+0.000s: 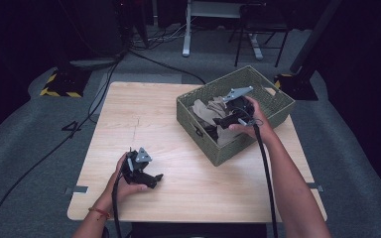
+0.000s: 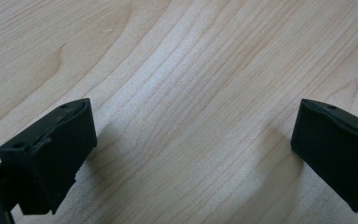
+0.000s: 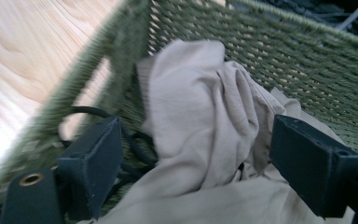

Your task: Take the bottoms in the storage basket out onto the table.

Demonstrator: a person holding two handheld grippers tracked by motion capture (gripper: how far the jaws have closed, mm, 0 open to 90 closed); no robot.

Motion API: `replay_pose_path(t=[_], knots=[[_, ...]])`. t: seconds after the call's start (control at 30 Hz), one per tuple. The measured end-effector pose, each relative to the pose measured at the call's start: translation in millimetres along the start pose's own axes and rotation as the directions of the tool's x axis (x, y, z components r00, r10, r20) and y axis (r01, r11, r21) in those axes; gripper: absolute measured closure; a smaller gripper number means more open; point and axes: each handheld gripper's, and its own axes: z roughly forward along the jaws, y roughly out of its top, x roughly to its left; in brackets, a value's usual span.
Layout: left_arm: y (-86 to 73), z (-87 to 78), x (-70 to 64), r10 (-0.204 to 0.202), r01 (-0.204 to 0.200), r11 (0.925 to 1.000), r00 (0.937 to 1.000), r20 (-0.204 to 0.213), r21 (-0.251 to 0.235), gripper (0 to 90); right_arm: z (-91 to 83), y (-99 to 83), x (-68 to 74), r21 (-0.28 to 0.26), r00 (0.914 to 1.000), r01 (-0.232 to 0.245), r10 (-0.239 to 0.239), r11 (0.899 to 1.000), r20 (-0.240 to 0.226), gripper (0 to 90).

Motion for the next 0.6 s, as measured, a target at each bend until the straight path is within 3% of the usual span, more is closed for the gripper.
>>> replay_pose_path(t=[0.07, 0.13, 0.17, 0.2, 0.27, 0.3, 0.33, 0.37, 0.4, 0.43, 0.5, 0.53, 0.6], knots=[[-0.2, 0.0, -0.3, 0.0, 0.0, 1.0, 1.0, 0.0, -0.002, 0.3, 5.6, 0.9, -2.5, 0.019, 1.0, 0.005, -0.005, 1.0, 0.005, 18.2], [-0.6, -0.6, -1.3, 0.006, -0.006, 1.0, 1.0, 0.004, 0.001, 0.4, 23.3, 0.5, -9.7, 0.094, 1.0, 0.0, -0.001, 0.996, 0.009, 18.2], [-1.1, -0.7, -1.9, 0.008, -0.008, 1.0, 1.0, 0.002, -0.002, 0.4, 23.3, 0.5, -9.7, 0.094, 1.0, 0.0, -0.001, 0.996, 0.009, 18.2], [-1.7, -1.4, -3.3, 0.006, -0.006, 1.0, 1.0, 0.005, 0.0, 0.4, 32.3, 2.9, -14.8, 0.165, 0.9998, -0.002, 0.006, 0.986, -0.021, 20.5], [-2.0, -1.6, -3.5, 0.009, -0.009, 1.0, 0.9999, 0.006, 0.0, 0.4, 33.9, 4.0, -15.3, 0.166, 0.9999, 0.008, -0.006, 0.986, -0.014, 20.1], [-2.4, -1.7, -4.7, 0.005, -0.005, 1.0, 1.0, 0.006, -0.003, 0.4, 41.5, 6.4, -12.7, 0.219, 0.9937, 0.068, -0.086, 0.973, 0.072, 15.6], [-2.4, -1.7, -4.7, 0.005, -0.005, 1.0, 1.0, 0.006, -0.003, 0.4, 41.5, 6.4, -12.7, 0.219, 0.9937, 0.068, -0.086, 0.973, 0.072, 15.6], [-2.5, -1.9, -5.2, 0.004, -0.004, 1.0, 1.0, 0.005, -0.002, 0.4, 46.2, 7.0, -11.0, 0.245, 0.9895, 0.081, -0.107, 0.966, 0.096, 16.3], [-2.7, -1.7, -6.0, 0.002, -0.002, 1.0, 1.0, 0.002, -0.005, 0.4, 50.4, 6.8, -11.1, 0.254, 0.9899, 0.094, -0.117, 0.963, 0.079, 18.1], [-2.8, -1.7, -6.9, -0.001, 0.001, 1.0, 1.0, 0.003, -0.004, 0.4, 58.2, 7.7, -11.5, 0.311, 0.9921, 0.105, -0.121, 0.945, 0.032, 19.5], [-2.3, -1.9, -7.4, 0.005, -0.005, 1.0, 1.0, 0.005, 0.001, 0.4, 64.3, 8.7, -12.2, 0.37, 0.9932, 0.109, -0.116, 0.923, -0.004, 19.0], [-2.0, -1.7, -7.8, 0.006, -0.006, 1.0, 1.0, 0.005, 0.001, 0.4, 64.3, 8.7, -12.2, 0.37, 0.9932, 0.109, -0.116, 0.923, -0.004, 19.0], [-1.4, -1.0, -9.0, 0.005, -0.005, 1.0, 1.0, 0.006, 0.0, 0.3, 70.0, 9.3, -13.4, 0.413, 0.9916, 0.127, -0.125, 0.902, -0.032, 17.9]])
